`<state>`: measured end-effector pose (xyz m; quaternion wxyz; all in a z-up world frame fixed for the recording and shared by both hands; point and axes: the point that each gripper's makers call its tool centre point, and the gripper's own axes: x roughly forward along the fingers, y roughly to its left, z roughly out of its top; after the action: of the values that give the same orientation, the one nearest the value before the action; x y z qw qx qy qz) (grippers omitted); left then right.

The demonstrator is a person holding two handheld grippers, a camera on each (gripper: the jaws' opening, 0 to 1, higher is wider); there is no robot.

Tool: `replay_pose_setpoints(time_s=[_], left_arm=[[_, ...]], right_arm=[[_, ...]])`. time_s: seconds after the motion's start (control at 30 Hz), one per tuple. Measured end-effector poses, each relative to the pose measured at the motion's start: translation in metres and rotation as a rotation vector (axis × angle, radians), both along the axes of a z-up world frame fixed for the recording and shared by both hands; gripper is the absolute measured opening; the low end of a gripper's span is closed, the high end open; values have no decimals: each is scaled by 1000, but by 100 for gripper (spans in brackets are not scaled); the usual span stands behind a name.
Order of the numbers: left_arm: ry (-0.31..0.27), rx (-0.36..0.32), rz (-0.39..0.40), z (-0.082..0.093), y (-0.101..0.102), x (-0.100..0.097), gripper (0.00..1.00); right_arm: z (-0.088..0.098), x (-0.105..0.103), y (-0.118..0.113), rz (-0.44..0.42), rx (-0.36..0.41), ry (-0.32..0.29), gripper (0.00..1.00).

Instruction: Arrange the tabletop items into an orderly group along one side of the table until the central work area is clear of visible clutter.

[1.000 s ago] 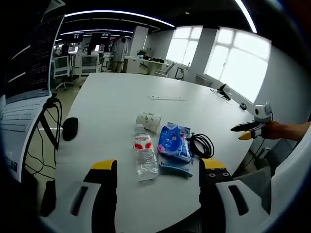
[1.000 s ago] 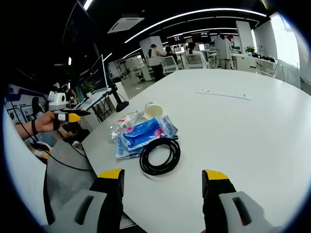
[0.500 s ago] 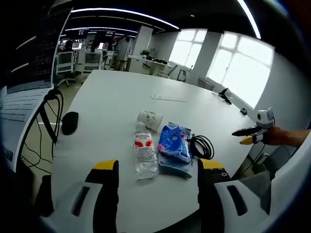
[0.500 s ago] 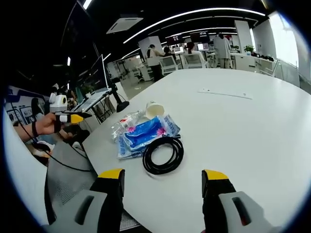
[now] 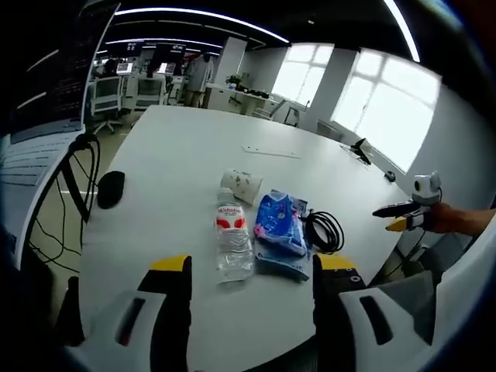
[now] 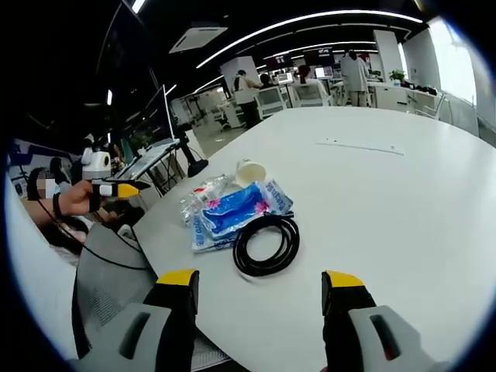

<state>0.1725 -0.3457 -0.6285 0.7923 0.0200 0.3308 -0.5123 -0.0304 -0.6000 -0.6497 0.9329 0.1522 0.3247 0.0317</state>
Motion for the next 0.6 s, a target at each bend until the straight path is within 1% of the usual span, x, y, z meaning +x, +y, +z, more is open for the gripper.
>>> replay_pose_setpoints(time_s=[0.2,0.4,0.53,0.6], left_arm=[[1,7,-6,-4,-4,8,63],[-2,32,3,-2,-16,14,62],[0,47,10,-8,-22,20,61],[3,56,14,-10,-29,22,61]], right_arm=[[-1,1,0,-1,4,1,66],[-1,1,1,0,6,3,65],[-1,1,0,-7,10,1,65],[-2,1,0,-7,11,3,65]])
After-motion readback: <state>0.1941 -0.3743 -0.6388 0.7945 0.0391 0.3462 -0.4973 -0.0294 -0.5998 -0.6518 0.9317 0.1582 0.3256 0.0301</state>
